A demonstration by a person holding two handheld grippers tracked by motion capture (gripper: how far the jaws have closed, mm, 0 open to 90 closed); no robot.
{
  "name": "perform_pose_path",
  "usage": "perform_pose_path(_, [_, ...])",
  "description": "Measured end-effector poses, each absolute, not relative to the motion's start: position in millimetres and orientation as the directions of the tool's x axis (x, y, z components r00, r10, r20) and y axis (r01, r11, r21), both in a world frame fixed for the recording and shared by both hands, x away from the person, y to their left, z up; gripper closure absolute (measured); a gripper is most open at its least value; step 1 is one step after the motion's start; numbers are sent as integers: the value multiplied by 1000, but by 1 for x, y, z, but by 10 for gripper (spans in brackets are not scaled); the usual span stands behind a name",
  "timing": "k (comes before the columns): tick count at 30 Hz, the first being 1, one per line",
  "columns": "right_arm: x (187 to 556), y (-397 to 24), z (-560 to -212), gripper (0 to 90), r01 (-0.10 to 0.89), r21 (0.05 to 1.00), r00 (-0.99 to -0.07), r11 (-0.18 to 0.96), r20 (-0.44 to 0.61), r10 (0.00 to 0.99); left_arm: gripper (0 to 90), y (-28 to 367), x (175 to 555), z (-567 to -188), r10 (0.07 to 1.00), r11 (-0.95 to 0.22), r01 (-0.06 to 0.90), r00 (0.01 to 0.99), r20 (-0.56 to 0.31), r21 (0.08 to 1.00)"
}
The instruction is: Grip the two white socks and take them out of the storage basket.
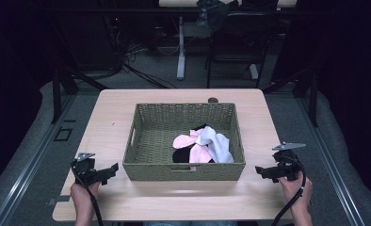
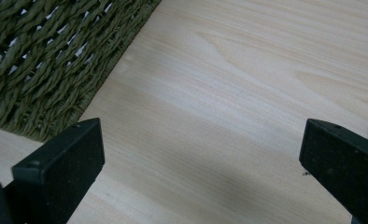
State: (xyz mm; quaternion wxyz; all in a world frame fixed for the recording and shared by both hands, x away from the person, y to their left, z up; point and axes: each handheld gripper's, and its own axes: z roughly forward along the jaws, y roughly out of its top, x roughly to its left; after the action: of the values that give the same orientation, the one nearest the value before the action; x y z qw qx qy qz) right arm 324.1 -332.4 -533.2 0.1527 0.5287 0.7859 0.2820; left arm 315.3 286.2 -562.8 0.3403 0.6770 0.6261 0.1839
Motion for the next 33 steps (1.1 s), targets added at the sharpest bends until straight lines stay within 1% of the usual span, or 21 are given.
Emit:
perform_pose_path(2, [325, -332, -531, 0, 745, 605, -398, 282, 63, 915, 4, 286, 316, -565, 974, 24, 735, 136, -182, 677])
perform_pose_path(4, [327, -332, -528, 0, 744, 602, -399, 290, 52, 915, 0, 288, 317, -567, 970, 39, 757, 128, -206, 652])
perform_pose_path(7, [330, -330, -523, 0, 743, 600, -389, 296, 27, 921, 0, 290, 316, -566, 972, 51, 739, 117, -203, 672])
perform_pose_path(11, [336, -328, -514, 0, 738, 594, -412, 320, 22, 911, 0, 289, 313, -563, 970, 46, 715, 134, -202, 698])
perform_pose_path(14, [342, -325, -506, 0, 736, 580, -422, 350, -11, 907, 0, 288, 313, -562, 970, 48, 707, 135, -201, 705])
perform_pose_path(17, [350, -324, -495, 0, 740, 581, -421, 339, 6, 907, 0, 287, 313, -561, 971, 54, 709, 126, -201, 703])
perform_pose_path(19, [354, -324, -485, 0, 728, 601, -427, 330, 20, 904, 0, 286, 314, -562, 973, 60, 716, 113, -200, 695])
perform_pose_path(20, [356, -324, -481, 0, 724, 609, -424, 324, 22, 905, 4, 286, 314, -561, 972, 68, 718, 107, -207, 692])
perform_pose_path(23, [363, -319, -469, 0, 720, 605, -442, 342, 19, 897, 60, 287, 313, -560, 974, 84, 711, 88, -208, 698])
perform_pose_path(25, [367, -313, -461, 0, 712, 606, -452, 355, 9, 892, 56, 289, 312, -560, 971, 91, 709, 92, -219, 699])
perform_pose_path(27, [371, -306, -455, 0, 706, 598, -467, 379, -10, 884, 37, 288, 312, -559, 973, 86, 708, 91, -211, 701])
perform_pose_path(30, [376, -299, -449, 0, 702, 591, -489, 398, -7, 872, 14, 287, 312, -559, 975, 81, 707, 92, -205, 703])
perform_pose_path(33, [384, -282, -437, 0, 685, 592, -512, 425, -24, 859, 9, 285, 311, -558, 975, 41, 706, 126, -182, 707])
